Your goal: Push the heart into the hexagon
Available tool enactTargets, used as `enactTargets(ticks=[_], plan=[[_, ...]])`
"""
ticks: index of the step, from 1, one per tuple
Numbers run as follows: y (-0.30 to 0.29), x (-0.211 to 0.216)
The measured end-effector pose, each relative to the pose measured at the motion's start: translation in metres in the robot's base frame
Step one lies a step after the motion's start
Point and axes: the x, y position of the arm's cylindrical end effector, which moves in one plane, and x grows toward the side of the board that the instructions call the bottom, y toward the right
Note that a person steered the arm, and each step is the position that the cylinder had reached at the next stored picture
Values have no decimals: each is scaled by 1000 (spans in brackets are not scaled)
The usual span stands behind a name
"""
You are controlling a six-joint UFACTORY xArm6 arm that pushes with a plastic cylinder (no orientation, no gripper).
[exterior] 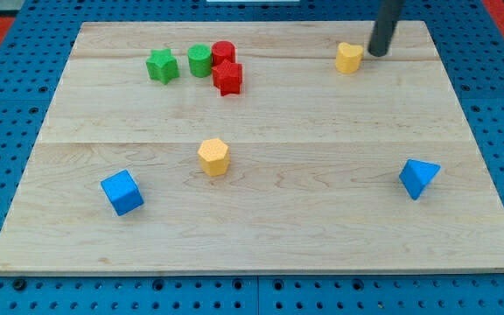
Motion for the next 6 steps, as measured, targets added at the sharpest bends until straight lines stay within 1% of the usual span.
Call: enactTargets(ticks=[1,2,3,4,5,6], plan=[[-79,25],[-117,29],[-129,71],[-150,123],[-147,149],[-172,185]])
